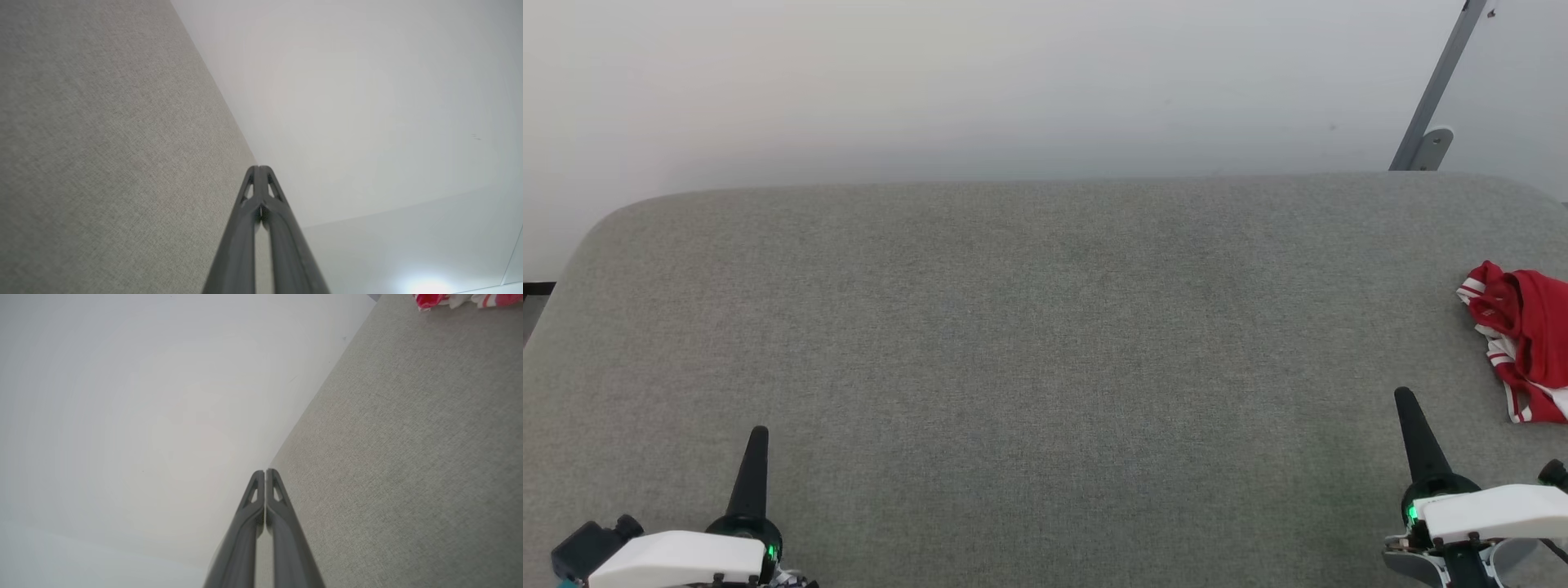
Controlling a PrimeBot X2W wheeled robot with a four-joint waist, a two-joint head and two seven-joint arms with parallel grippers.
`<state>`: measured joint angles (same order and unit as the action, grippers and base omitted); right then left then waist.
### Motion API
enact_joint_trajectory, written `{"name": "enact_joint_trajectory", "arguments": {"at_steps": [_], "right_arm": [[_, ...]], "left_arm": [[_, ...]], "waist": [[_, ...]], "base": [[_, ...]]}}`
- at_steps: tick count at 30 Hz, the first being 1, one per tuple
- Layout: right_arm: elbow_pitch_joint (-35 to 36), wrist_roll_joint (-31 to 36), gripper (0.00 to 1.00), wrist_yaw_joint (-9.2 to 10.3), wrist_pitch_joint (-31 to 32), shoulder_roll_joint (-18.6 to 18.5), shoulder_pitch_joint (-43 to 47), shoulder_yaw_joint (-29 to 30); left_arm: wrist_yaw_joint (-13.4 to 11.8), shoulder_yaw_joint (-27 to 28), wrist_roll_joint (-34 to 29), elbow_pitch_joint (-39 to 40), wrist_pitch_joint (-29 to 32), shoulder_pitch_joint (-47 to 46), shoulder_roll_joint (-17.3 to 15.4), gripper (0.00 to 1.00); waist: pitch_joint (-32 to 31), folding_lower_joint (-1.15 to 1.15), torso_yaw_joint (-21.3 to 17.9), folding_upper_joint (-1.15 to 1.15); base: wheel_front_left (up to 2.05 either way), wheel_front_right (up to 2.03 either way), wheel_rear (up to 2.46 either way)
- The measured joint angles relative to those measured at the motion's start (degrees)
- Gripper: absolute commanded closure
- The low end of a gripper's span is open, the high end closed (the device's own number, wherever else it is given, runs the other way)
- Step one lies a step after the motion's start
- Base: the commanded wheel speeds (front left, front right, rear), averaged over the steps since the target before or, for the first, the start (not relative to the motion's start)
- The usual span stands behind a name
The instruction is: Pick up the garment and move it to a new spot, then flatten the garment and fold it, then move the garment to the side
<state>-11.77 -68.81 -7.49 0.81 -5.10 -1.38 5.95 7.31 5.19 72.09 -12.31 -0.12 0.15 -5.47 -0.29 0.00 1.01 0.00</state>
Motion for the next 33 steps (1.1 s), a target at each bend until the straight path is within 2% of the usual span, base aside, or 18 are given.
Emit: {"name": "enact_joint_trajectory", "arguments": {"at_steps": [33], "right_arm": [[-1.52,-15.08,1.0,0.0,3.72,1.4,-2.87,0.36]], "left_arm": [[0.0,0.7,13.15,-1.13,4.2,-3.84,1.66,1.0]], "waist": [[0.28,0.0,-0.6,0.0]], "base": [[0.0,0.0,0.0]]}}
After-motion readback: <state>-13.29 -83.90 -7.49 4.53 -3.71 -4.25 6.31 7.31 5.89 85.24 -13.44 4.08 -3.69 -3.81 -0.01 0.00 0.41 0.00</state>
